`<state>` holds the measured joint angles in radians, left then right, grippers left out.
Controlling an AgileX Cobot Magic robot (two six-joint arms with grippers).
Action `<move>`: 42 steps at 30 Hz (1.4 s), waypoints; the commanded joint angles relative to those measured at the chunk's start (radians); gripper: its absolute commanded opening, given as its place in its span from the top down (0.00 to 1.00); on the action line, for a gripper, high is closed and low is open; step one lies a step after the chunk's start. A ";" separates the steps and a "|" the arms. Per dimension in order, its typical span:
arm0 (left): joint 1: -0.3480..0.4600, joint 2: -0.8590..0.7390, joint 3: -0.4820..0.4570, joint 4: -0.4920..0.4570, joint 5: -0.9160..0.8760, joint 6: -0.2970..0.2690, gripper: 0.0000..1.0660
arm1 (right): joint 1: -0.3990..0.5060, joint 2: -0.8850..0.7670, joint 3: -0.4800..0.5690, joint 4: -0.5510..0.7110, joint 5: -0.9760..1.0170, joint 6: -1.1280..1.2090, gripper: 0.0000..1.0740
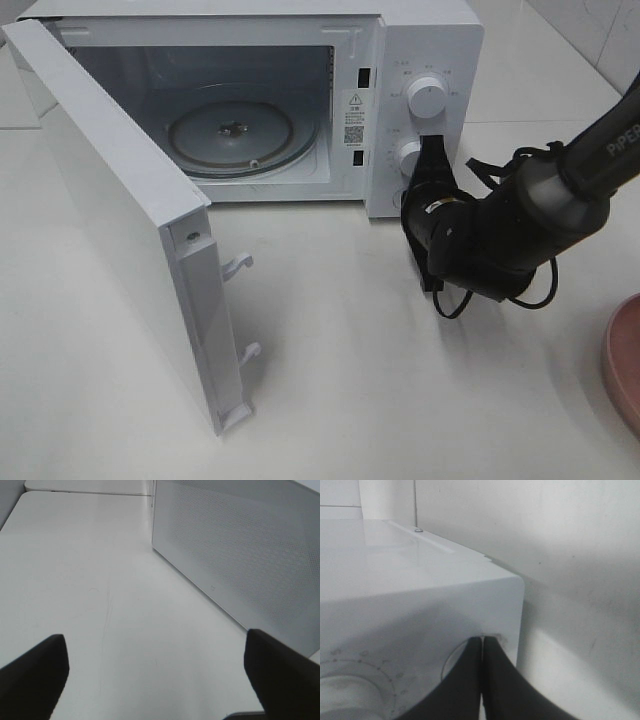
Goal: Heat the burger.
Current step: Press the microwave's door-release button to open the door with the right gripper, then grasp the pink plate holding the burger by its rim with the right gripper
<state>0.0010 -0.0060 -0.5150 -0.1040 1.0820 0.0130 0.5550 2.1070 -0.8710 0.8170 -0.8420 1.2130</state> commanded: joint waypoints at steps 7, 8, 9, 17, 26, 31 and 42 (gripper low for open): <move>0.003 -0.014 -0.001 -0.005 -0.012 -0.001 0.18 | -0.011 -0.105 0.096 -0.041 0.104 -0.036 1.00; 0.003 -0.014 -0.001 -0.005 -0.012 -0.001 0.18 | -0.011 -0.105 0.096 -0.041 0.104 -0.036 1.00; 0.003 -0.014 -0.001 -0.005 -0.012 -0.001 0.18 | -0.011 -0.129 0.117 -0.062 0.134 -0.037 1.00; 0.003 -0.014 -0.001 -0.005 -0.012 -0.001 0.18 | -0.011 -0.255 0.181 -0.089 0.295 -0.218 1.00; 0.003 -0.014 -0.001 -0.005 -0.012 -0.001 0.18 | -0.014 -0.357 0.180 -0.086 0.576 -0.753 1.00; 0.003 -0.014 -0.001 -0.005 -0.012 -0.001 0.18 | -0.044 -0.403 0.180 -0.088 0.762 -1.064 1.00; 0.003 -0.014 -0.001 -0.005 -0.012 -0.001 0.18 | -0.201 -0.514 0.131 -0.356 1.218 -1.315 0.98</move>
<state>0.0010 -0.0060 -0.5150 -0.1040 1.0820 0.0130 0.3690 1.6160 -0.7260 0.5420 0.3050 -0.0830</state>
